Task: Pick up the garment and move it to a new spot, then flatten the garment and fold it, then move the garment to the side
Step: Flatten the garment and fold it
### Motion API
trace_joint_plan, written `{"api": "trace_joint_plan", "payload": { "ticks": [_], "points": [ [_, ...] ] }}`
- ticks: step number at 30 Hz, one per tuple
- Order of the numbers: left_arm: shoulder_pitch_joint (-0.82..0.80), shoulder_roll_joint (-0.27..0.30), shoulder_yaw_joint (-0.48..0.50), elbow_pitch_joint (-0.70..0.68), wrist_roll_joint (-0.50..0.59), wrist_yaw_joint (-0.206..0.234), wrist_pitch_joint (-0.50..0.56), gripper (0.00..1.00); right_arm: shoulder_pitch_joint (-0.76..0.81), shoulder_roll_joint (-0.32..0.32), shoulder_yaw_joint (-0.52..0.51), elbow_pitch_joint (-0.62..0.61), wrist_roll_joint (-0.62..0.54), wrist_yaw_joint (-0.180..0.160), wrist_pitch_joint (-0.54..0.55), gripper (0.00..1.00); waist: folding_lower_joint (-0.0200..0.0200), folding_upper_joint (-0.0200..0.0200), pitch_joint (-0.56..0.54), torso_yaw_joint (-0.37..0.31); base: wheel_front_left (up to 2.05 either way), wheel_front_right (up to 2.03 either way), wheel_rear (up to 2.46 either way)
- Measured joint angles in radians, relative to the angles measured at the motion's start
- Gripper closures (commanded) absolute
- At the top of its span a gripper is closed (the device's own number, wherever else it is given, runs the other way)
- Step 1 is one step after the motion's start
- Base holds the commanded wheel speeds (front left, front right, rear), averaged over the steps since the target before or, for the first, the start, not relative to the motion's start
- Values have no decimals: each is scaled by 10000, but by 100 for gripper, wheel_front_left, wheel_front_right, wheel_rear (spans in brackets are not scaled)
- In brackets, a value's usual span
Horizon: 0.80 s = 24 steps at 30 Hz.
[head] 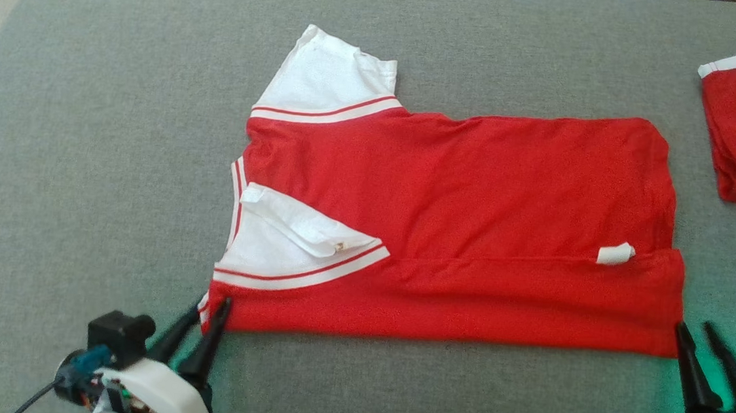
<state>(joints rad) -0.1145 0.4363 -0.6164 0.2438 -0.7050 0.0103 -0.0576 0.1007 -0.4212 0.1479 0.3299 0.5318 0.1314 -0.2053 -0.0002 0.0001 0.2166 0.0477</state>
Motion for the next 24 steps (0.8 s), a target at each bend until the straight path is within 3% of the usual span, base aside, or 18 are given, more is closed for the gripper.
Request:
{"api": "trace_joint_plan", "payload": {
  "ticks": [1,8,13,18,24],
  "points": [
    [-1,17,13,-52,-21,40,71,0,-2,-17,-109,-130,-71,0,50,0,0,0,0,-23,0,0,0],
    [-579,857,134,-943,201,234,642,0,-73,-23,-874,-1151,-504,0,125,0,1,0,286,-185,0,0,0],
    [-2949,1582,424,-1624,531,-393,1597,0,-227,25,-903,-1866,-794,0,598,0,3,0,802,-342,0,0,0],
    [-5567,1593,159,-1415,-19,-1212,3356,0,-939,249,-851,-2412,-940,0,940,0,4,-1,1428,-675,0,0,0],
    [-7803,1413,-441,-44,-872,-1350,5127,0,-1284,330,-589,-2623,-934,0,1103,0,5,-1,2056,-1121,0,0,0]
  ]
}}
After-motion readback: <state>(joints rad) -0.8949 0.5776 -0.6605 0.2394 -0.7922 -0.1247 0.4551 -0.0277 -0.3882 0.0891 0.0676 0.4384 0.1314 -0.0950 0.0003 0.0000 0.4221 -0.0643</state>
